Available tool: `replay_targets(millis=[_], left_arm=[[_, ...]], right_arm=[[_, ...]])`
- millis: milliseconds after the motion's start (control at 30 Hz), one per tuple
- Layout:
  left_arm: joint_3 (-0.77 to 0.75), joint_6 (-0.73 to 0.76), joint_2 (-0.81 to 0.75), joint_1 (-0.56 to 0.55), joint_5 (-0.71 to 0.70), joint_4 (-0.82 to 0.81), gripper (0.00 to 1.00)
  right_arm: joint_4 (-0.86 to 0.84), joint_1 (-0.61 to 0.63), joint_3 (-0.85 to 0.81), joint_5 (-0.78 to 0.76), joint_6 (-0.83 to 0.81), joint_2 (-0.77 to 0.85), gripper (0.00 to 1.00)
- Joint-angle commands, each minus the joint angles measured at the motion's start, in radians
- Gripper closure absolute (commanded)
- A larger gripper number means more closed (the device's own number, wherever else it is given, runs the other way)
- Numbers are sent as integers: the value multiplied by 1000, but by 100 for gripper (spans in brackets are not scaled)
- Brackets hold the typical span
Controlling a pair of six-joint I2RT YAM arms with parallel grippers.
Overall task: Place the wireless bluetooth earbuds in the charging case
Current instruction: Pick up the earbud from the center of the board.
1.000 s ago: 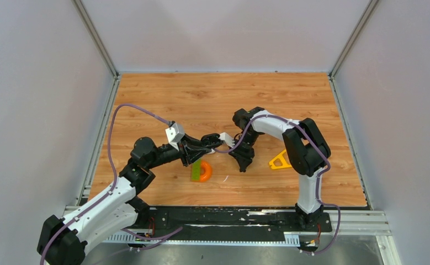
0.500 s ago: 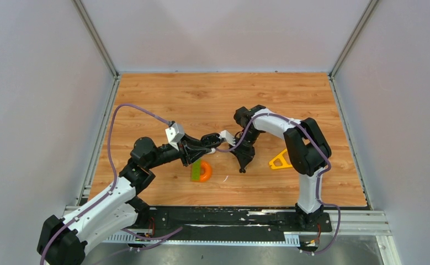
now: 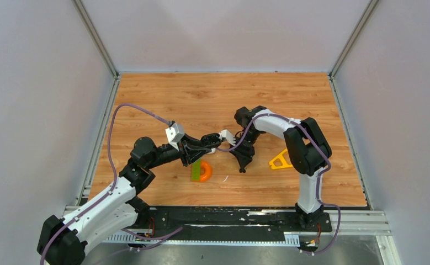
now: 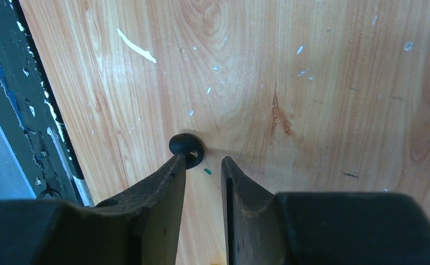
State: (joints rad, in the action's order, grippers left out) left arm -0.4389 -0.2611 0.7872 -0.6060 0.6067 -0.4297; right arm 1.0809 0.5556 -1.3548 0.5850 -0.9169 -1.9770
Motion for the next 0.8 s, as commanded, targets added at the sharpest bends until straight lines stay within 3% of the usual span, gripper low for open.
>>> replay_targets(millis=[0, 767], left_arm=[[-34, 7, -10, 1, 11, -6, 99], [-32, 5, -7, 0, 14, -7, 99]], right_arm=[[-22, -2, 13, 41, 0, -2, 69], [-15, 21, 49, 51, 9, 44, 67]])
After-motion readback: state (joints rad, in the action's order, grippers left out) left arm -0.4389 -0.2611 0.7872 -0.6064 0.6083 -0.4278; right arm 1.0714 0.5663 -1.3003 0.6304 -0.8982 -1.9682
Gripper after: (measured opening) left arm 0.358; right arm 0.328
